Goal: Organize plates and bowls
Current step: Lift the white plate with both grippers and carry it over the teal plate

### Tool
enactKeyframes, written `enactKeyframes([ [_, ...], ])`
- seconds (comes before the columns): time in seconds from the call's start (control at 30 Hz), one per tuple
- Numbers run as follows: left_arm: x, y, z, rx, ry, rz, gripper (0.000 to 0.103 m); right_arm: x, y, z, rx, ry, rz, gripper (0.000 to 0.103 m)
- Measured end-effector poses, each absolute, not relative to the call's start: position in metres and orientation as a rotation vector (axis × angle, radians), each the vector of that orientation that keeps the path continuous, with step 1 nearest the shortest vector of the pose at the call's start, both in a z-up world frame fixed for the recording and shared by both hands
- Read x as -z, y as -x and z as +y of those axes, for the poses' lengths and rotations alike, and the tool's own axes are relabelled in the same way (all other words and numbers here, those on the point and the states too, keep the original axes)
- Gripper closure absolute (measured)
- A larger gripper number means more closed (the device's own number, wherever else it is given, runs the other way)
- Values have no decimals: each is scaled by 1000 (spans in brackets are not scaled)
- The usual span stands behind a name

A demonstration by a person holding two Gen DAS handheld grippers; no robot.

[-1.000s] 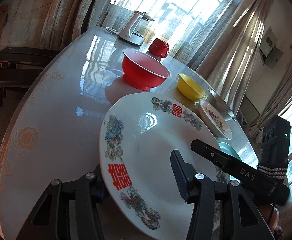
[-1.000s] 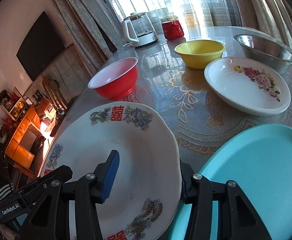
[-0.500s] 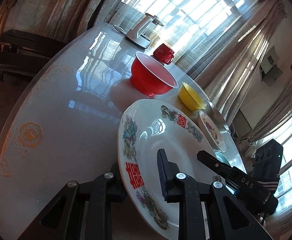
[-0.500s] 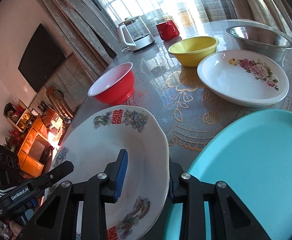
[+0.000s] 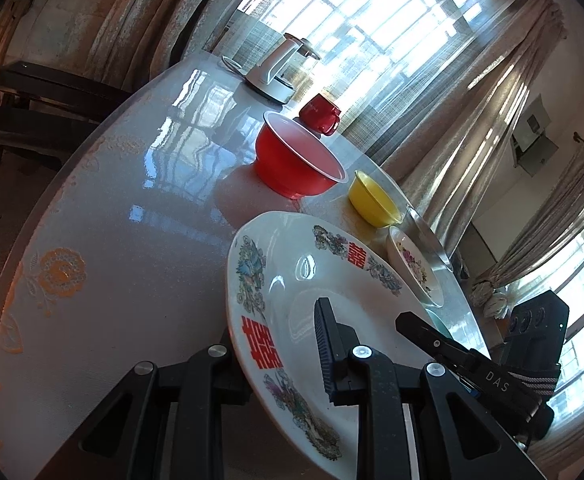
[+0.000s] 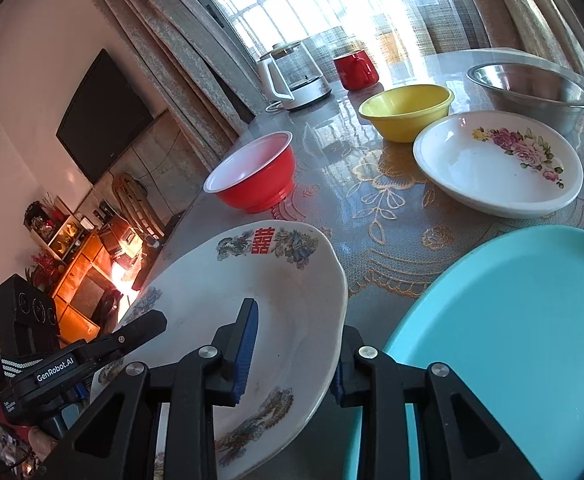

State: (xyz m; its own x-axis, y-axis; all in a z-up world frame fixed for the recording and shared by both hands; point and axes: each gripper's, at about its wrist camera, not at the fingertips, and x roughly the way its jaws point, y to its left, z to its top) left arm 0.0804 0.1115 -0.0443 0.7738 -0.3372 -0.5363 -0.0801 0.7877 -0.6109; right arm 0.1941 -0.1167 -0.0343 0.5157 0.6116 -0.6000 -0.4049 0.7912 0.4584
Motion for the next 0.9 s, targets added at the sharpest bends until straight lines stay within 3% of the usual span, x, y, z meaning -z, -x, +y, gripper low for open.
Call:
enactKeyframes([
  [0.9, 14, -75, 29, 299, 393, 596, 78, 11, -136, -182, -475, -302, 711, 78],
])
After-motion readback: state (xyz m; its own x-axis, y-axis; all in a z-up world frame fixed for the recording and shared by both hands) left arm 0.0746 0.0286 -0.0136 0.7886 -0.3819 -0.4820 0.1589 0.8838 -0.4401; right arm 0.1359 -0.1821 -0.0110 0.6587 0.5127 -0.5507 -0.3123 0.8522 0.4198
